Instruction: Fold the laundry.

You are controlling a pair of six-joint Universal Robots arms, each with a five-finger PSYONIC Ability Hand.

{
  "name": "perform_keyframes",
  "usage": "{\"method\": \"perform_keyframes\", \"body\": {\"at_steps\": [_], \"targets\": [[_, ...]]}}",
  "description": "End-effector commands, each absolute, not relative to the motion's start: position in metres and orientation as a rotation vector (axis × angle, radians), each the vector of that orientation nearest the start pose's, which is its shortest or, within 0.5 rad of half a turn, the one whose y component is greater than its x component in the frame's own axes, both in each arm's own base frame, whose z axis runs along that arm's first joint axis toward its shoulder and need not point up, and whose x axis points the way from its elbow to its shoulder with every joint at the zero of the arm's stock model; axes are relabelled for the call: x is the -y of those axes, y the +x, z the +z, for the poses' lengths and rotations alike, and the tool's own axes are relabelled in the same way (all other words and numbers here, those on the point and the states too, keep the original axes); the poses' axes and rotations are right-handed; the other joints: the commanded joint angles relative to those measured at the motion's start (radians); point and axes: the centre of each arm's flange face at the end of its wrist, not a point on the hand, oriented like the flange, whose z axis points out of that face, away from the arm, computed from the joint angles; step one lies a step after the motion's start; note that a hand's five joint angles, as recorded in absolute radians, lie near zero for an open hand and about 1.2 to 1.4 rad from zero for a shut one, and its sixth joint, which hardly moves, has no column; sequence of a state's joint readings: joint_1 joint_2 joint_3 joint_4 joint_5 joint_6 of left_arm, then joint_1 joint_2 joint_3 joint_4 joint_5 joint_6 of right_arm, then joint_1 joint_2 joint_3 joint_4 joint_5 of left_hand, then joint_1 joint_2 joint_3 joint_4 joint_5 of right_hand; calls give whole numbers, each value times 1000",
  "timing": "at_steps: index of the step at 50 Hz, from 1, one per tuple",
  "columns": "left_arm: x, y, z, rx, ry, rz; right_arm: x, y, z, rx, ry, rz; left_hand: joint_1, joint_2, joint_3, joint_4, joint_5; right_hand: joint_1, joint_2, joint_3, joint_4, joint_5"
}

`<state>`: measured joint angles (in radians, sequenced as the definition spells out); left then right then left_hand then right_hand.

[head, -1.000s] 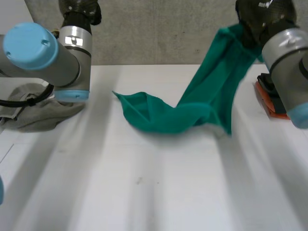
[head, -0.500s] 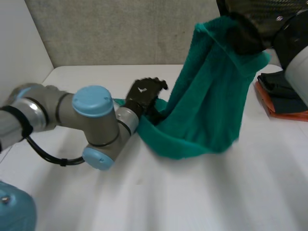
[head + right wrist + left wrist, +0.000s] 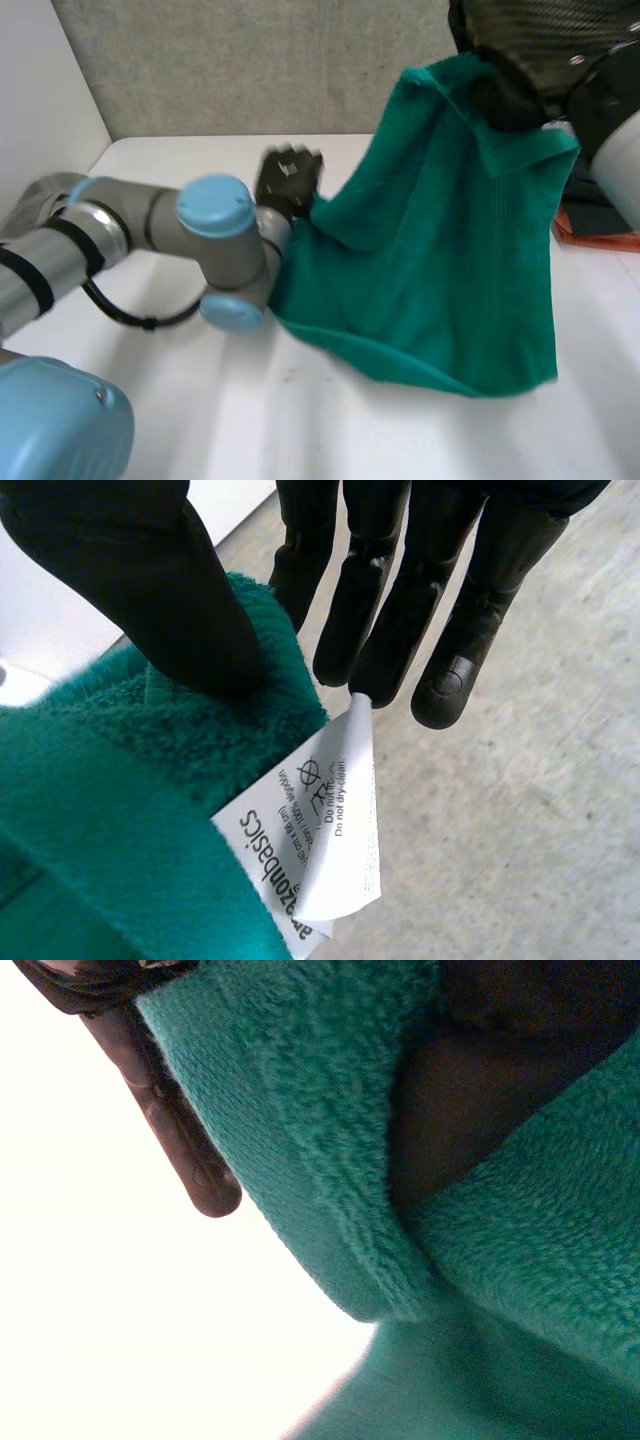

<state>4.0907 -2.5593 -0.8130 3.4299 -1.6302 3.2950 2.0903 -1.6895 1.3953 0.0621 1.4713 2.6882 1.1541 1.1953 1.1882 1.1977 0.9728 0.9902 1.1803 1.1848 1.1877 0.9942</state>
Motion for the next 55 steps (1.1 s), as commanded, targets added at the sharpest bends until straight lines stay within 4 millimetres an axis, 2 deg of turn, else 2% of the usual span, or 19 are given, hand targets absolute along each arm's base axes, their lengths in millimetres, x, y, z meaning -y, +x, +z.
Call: {"method": "perform_keyframes", "body": {"at_steps": [1, 2, 3, 4, 7, 8, 11, 14, 18, 21, 24, 29, 30, 33, 35, 39, 44, 50, 55], "targets": [[391, -373, 263, -1680, 609, -2818, 245, 272, 373, -1723, -939, -2392, 242, 201, 208, 199, 249, 406, 216, 211, 209, 228], [393, -370, 276, -1629, 576, -2851, 267, 268, 375, -1740, -888, -2446, 242, 201, 208, 199, 249, 406, 216, 211, 209, 228], [395, -367, 288, -1581, 549, -2879, 277, 266, 376, -1743, -858, -2476, 242, 201, 208, 199, 249, 406, 216, 211, 209, 228], [399, -360, 314, -1482, 490, -2935, 287, 264, 381, -1729, -818, -2520, 242, 201, 208, 199, 249, 406, 216, 211, 209, 228], [405, -341, 352, -1334, 379, -2988, 318, 263, 404, -1605, -647, -2722, 242, 201, 208, 199, 249, 406, 216, 211, 209, 228], [408, -325, 374, -1246, 297, -3005, 324, 262, 409, -1575, -605, -2763, 242, 201, 208, 199, 249, 406, 216, 211, 209, 228], [404, -304, 408, -1105, 166, -3036, 340, 263, 419, -1467, -479, -2886, 242, 201, 208, 199, 249, 406, 216, 211, 209, 228], [401, -294, 416, -1079, 136, -3034, 346, 262, 421, -1414, -437, -2929, 242, 201, 208, 199, 249, 406, 216, 211, 209, 228], [393, -287, 400, -1200, 171, -2993, 345, 268, 407, -1447, -486, -2890, 242, 201, 208, 199, 249, 406, 216, 211, 209, 228], [383, -284, 363, -1398, 258, -2927, 343, 275, 368, -1545, -661, -2758, 242, 201, 208, 199, 249, 406, 216, 211, 209, 228], [369, -289, 305, -1638, 433, -2830, 340, 280, 337, -1619, -777, -2643, 242, 201, 208, 199, 249, 406, 216, 211, 209, 228], [346, -291, 228, -1941, 654, -2633, 332, 281, 254, -1874, -951, -2353, 242, 201, 208, 199, 249, 406, 216, 211, 209, 228], [337, -290, 204, -2028, 696, -2554, 331, 281, 242, -1916, -970, -2309, 242, 201, 208, 199, 249, 406, 216, 211, 209, 228], [327, -289, 176, -2140, 731, -2448, 324, 276, 202, -2078, -1033, -2128, 242, 201, 208, 199, 249, 406, 216, 211, 209, 228], [316, -283, 151, -2252, 753, -2323, 319, 272, 188, -2147, -1073, -2050, 242, 201, 208, 199, 249, 406, 216, 211, 209, 228], [301, -274, 132, -2373, 772, -2164, 303, 264, 167, -2243, -1164, -1915, 242, 201, 208, 199, 249, 406, 216, 211, 209, 228], [289, -265, 140, -2408, 768, -2112, 294, 251, 149, -2315, -1219, -1832, 85, 43, 51, 41, 91, 406, 216, 211, 209, 228], [284, -257, 140, -2427, 757, -2083, 289, 231, 159, -2346, -1191, -1848, -256, -297, -290, -299, -249, 406, 216, 211, 209, 228], [286, -255, 138, -2430, 748, -2074, 289, 225, 157, -2359, -1181, -1831, -303, -345, -338, -347, -297, 406, 216, 211, 209, 228]]}}
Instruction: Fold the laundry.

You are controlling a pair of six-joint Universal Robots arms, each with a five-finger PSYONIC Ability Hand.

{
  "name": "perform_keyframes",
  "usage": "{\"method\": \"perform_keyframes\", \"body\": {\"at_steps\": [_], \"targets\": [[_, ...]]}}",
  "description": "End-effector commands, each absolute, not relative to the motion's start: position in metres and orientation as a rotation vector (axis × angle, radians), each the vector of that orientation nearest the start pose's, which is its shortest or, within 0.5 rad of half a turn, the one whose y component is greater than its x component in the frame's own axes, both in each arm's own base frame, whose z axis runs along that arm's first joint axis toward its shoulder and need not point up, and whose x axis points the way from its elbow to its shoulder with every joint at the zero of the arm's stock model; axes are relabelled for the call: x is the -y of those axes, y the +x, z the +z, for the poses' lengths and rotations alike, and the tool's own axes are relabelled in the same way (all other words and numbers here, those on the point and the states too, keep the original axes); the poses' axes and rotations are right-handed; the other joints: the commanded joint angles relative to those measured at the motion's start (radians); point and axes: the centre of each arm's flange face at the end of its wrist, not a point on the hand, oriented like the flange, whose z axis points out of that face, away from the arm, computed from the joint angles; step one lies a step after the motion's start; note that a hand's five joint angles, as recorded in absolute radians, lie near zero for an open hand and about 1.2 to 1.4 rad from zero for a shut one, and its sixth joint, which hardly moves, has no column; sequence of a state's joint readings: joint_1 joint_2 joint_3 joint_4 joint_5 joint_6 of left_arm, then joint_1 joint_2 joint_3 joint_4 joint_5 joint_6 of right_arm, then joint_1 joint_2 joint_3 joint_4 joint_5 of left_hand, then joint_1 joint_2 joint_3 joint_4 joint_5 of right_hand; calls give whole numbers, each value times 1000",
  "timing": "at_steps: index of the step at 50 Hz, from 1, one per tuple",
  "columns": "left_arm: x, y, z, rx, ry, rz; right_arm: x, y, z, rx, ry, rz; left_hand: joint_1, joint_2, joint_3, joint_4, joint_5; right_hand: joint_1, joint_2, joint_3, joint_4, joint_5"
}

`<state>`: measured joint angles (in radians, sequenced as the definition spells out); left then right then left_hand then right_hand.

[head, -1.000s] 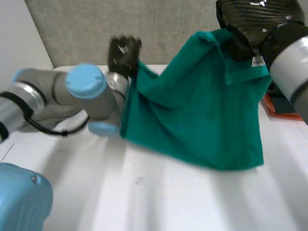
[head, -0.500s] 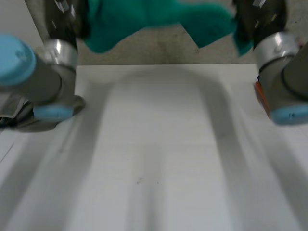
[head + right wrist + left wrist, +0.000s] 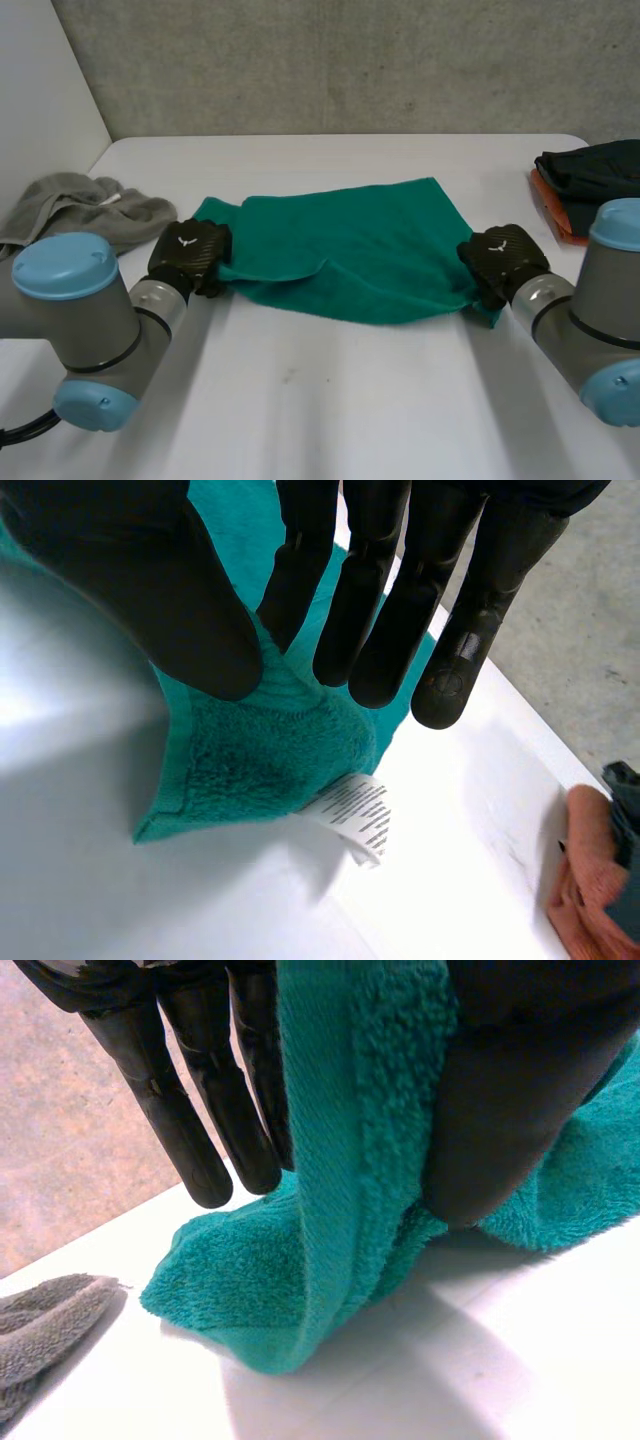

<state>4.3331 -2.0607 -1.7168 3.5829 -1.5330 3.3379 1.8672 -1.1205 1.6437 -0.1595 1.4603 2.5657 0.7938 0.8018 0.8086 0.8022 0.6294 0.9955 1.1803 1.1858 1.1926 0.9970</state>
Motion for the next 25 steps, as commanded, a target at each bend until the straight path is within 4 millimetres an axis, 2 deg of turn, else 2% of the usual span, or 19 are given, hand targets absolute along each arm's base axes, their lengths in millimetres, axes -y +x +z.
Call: {"method": "perform_keyframes", "body": {"at_steps": [1, 10, 15, 18, 20, 24, 25], "targets": [[286, -254, 137, -2432, 745, -2069, 291, 221, 156, -2375, -1170, -1828, 51, 43, 36, 43, 41, 401, 216, 211, 204, 225], [285, -244, 135, -2445, 717, -2036, 291, 213, 150, -2414, -1156, -1800, 77, 69, 62, 69, 67, 401, 216, 211, 204, 225], [281, -233, 152, -2413, 679, -2073, 288, 212, 150, -2415, -1160, -1793, 601, 593, 586, 593, 591, 401, 216, 211, 204, 225], [276, -229, 160, -2398, 671, -2088, 287, 212, 154, -2413, -1159, -1798, 602, 594, 588, 594, 592, 401, 216, 211, 204, 225], [270, -225, 172, -2369, 670, -2105, 286, 212, 159, -2406, -1165, -1815, 602, 594, 588, 594, 592, 401, 216, 211, 204, 225], [252, -217, 189, -2327, 731, -2058, 276, 209, 172, -2403, -1268, -1817, 602, 594, 588, 594, 592, 401, 216, 211, 204, 225], [248, -215, 191, -2319, 751, -2038, 270, 208, 177, -2408, -1356, -1790, 602, 594, 588, 594, 592, 401, 216, 211, 204, 225]]}}
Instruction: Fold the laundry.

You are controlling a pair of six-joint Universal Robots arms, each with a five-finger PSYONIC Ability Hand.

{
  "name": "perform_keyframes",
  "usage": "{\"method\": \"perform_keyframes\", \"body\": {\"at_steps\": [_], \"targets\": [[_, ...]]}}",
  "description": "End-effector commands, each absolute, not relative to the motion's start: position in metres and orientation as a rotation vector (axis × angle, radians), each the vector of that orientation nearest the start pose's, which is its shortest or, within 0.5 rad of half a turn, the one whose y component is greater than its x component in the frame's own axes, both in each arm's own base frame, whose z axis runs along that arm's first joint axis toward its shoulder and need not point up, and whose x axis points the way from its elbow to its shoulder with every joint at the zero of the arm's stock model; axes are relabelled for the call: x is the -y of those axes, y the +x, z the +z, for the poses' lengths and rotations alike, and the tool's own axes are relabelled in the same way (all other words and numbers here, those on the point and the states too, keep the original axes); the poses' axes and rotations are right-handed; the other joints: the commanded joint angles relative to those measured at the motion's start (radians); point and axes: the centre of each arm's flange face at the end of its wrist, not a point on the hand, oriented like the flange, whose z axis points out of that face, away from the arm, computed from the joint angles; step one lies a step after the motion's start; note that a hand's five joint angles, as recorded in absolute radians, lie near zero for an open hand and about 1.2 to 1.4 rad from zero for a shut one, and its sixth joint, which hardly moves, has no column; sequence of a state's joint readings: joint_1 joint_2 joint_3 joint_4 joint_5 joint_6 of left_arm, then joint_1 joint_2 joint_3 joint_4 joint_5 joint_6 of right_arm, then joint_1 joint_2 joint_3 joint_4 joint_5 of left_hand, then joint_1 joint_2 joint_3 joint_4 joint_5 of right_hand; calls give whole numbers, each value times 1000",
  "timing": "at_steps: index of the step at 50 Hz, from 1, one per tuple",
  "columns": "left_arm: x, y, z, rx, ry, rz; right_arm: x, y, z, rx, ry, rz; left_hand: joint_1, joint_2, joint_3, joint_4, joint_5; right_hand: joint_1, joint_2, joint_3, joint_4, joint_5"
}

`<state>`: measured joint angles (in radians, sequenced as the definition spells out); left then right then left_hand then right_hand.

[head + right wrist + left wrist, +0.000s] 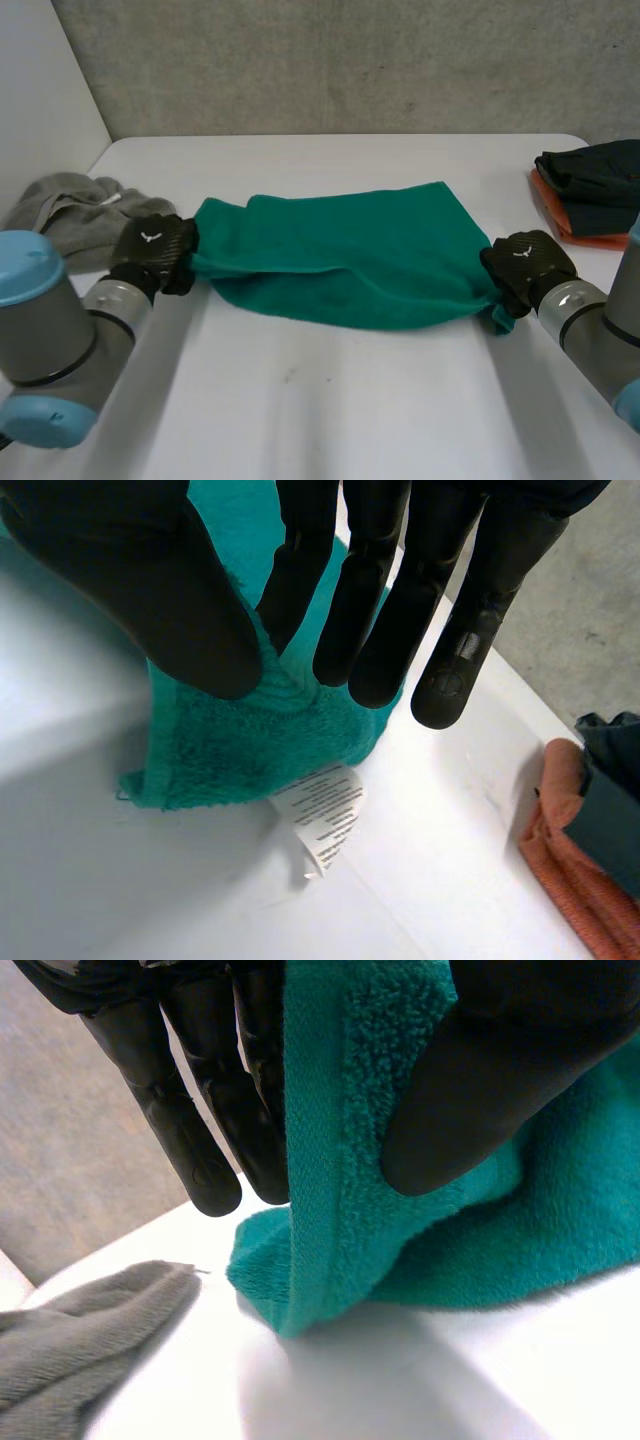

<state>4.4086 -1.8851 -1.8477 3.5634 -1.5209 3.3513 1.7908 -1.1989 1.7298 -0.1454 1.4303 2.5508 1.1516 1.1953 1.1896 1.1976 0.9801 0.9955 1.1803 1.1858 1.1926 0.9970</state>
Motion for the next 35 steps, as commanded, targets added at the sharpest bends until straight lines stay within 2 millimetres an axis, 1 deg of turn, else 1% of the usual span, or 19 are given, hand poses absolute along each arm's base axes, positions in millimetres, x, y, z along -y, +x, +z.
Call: {"method": "perform_keyframes", "body": {"at_steps": [1, 3, 6, 7, 9, 12, 16, 18, 19, 22, 23, 24, 26, 27, 28, 29, 31, 32, 35], "targets": [[239, -210, 197, -2303, 788, -1995, 266, 207, 180, -2412, -1405, -1771, 245, 201, 207, 199, 242, 401, 216, 211, 204, 225], [230, -206, 201, -2296, 833, -1940, 254, 202, 187, -2428, -1583, -1677, 245, 201, 207, 199, 242, 401, 216, 211, 204, 225], [210, -198, 204, -2296, 942, -1800, 244, 193, 192, -2460, -1728, -1561, 245, 201, 207, 199, 242, 401, 216, 211, 204, 225], [205, -197, 203, -2302, 974, -1754, 237, 186, 196, -2478, -1808, -1474, 245, 201, 207, 199, 242, 401, 216, 211, 204, 225], [191, -192, 199, -2324, 1069, -1619, 231, 181, 198, -2487, -1870, -1392, 245, 201, 207, 199, 242, 401, 216, 211, 204, 225], [180, -188, 192, -2360, 1138, -1496, 225, 174, 202, -2489, -1936, -1289, 245, 201, 207, 199, 242, 401, 216, 211, 204, 225], [181, -185, 186, -2363, 1141, -1466, 228, 176, 201, -2467, -1938, -1317, 245, 201, 207, 199, 242, 401, 216, 211, 204, 225], [191, -187, 183, -2330, 1123, -1525, 231, 177, 197, -2463, -1937, -1325, 245, 201, 207, 199, 242, 401, 216, 211, 204, 225], [195, -188, 180, -2320, 1119, -1539, 237, 178, 187, -2463, -1934, -1314, 245, 201, 207, 199, 242, 401, 216, 211, 204, 225], [219, -195, 162, -2273, 1108, -1598, 252, 180, 167, -2481, -1923, -1299, 245, 201, 207, 199, 242, 401, 216, 211, 204, 225], [226, -197, 160, -2256, 1099, -1620, 264, 181, 160, -2494, -1903, -1326, 245, 201, 207, 199, 242, 401, 216, 211, 204, 225], [241, -203, 158, -2209, 1085, -1680, 270, 181, 159, -2501, -1889, -1355, 245, 201, 207, 199, 242, 401, 216, 211, 204, 225], [256, -207, 158, -2164, 1064, -1732, 281, 182, 161, -2515, -1844, -1426, 245, 201, 207, 199, 242, 401, 216, 211, 204, 225], [264, -209, 160, -2140, 1050, -1759, 292, 184, 166, -2522, -1790, -1511, 245, 201, 207, 199, 242, 401, 216, 211, 204, 225], [279, -212, 166, -2087, 1018, -1821, 299, 185, 168, -2521, -1762, -1561, 245, 201, 207, 199, 242, 401, 216, 211, 204, 225], [286, -215, 169, -2057, 1006, -1853, 306, 186, 172, -2516, -1731, -1617, 245, 201, 207, 199, 242, 401, 216, 211, 204, 225], [301, -219, 177, -2002, 975, -1911, 324, 198, 182, -2458, -1672, -1785, 245, 201, 207, 199, 242, 401, 216, 211, 204, 225], [318, -222, 181, -1957, 933, -1952, 329, 202, 187, -2431, -1654, -1843, 245, 201, 207, 199, 242, 401, 216, 211, 204, 225], [340, -226, 184, -1934, 874, -1985, 347, 215, 192, -2361, -1604, -1974, 245, 201, 207, 199, 242, 401, 216, 211, 204, 225]]}}
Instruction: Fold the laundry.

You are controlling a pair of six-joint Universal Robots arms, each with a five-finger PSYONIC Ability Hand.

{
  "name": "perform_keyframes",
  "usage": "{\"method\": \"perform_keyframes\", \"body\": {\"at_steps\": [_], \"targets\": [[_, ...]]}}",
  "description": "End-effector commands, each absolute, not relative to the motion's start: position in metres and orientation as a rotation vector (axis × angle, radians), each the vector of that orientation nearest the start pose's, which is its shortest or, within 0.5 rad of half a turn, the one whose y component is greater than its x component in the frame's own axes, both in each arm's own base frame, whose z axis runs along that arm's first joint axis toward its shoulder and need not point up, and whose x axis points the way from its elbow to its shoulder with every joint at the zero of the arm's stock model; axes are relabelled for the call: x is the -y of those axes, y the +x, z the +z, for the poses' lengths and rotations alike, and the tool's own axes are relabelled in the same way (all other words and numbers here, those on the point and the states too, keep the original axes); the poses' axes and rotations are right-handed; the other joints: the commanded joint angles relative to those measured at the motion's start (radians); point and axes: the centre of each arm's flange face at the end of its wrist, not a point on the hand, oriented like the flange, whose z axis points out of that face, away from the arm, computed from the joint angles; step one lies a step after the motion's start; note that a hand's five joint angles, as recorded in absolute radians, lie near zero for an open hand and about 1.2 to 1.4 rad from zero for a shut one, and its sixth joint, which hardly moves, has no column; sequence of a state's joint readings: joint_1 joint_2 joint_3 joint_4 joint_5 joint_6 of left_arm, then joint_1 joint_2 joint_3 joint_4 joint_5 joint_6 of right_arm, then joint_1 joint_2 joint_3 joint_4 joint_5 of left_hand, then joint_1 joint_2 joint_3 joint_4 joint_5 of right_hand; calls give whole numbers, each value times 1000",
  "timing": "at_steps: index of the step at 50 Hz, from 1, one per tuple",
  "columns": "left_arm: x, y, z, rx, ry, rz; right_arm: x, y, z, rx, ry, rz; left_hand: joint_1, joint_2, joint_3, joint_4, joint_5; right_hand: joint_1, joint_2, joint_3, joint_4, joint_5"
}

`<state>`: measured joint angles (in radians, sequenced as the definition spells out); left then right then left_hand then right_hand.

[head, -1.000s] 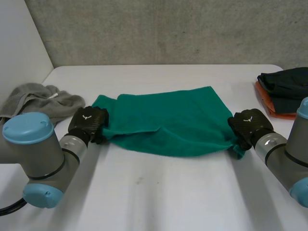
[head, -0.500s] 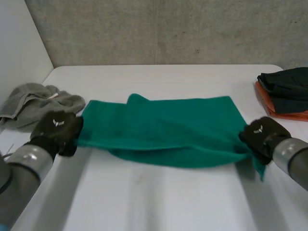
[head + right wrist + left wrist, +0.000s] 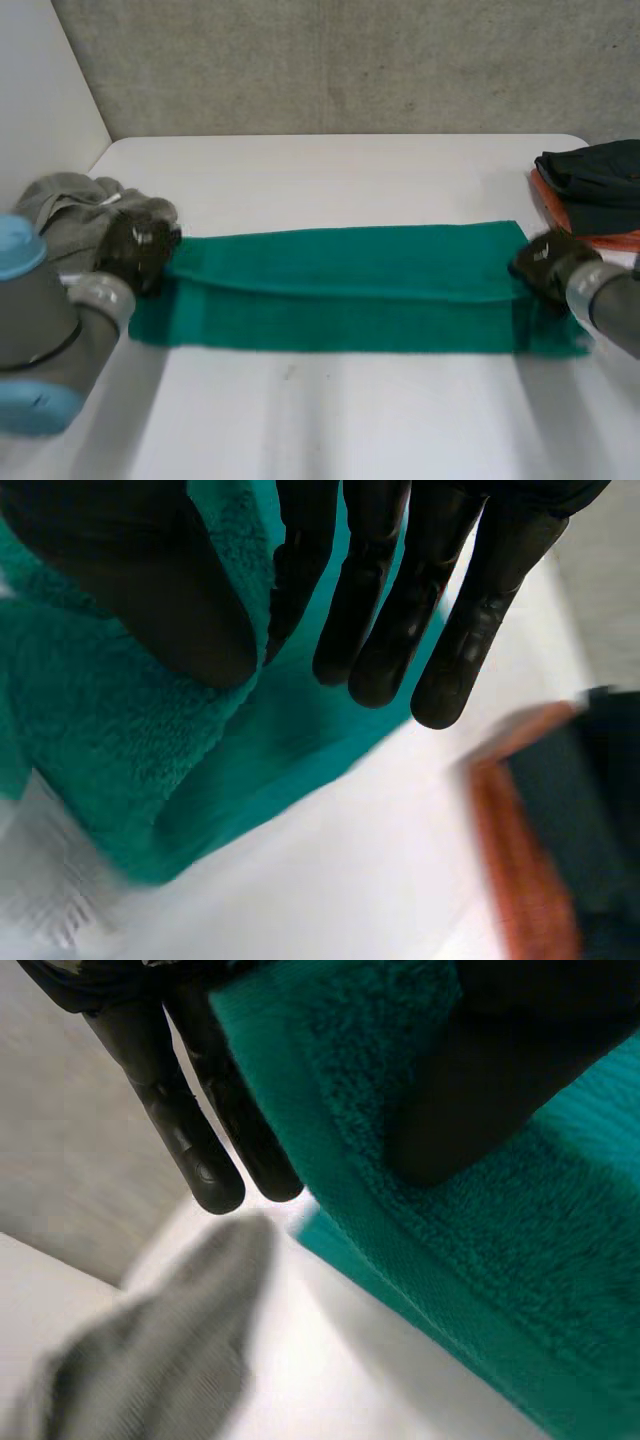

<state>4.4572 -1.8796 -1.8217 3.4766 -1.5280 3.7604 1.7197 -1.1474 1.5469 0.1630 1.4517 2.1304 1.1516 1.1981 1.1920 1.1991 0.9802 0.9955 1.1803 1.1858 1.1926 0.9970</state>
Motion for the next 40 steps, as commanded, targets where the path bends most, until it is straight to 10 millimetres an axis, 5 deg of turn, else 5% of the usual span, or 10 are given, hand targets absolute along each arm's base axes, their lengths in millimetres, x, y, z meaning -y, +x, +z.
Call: {"method": "perform_keyframes", "body": {"at_steps": [1, 14, 26, 27, 29, 31, 32, 40], "targets": [[346, -229, 182, -1944, 848, -1986, 351, 216, 191, -2353, -1600, -1991, 245, 198, 204, 197, 242, 401, 216, 211, 204, 225], [356, -245, 152, -2002, 852, -1942, 411, 236, 151, -2189, -1577, -2244, 245, 198, 204, 197, 242, 401, 216, 211, 204, 225], [369, -247, 136, -2004, 787, -1888, 436, 245, 116, -2085, -1586, -2297, 245, 198, 204, 197, 242, 401, 216, 211, 204, 225], [369, -248, 134, -2005, 789, -1890, 438, 245, 115, -2087, -1582, -2302, 204, 158, 164, 157, 201, 105, -79, -85, -92, -71], [369, -252, 135, -2002, 797, -1902, 441, 245, 113, -2093, -1573, -2323, -342, -389, -382, -390, -345, -821, -1006, -1011, -1018, -997], [368, -258, 138, -1989, 807, -1923, 444, 245, 117, -2078, -1563, -2361, -859, -906, -900, -907, -862, -821, -1006, -1011, -1018, -997], [368, -260, 140, -1985, 806, -1936, 446, 245, 121, -2066, -1545, -2394, -926, -972, -966, -973, -929, -821, -1006, -1011, -1018, -997], [366, -269, 150, -1946, 797, -2001, 455, 238, 175, -1976, -1259, -2631, -932, -979, -973, -980, -935, -821, -1006, -1011, -1018, -997]]}}
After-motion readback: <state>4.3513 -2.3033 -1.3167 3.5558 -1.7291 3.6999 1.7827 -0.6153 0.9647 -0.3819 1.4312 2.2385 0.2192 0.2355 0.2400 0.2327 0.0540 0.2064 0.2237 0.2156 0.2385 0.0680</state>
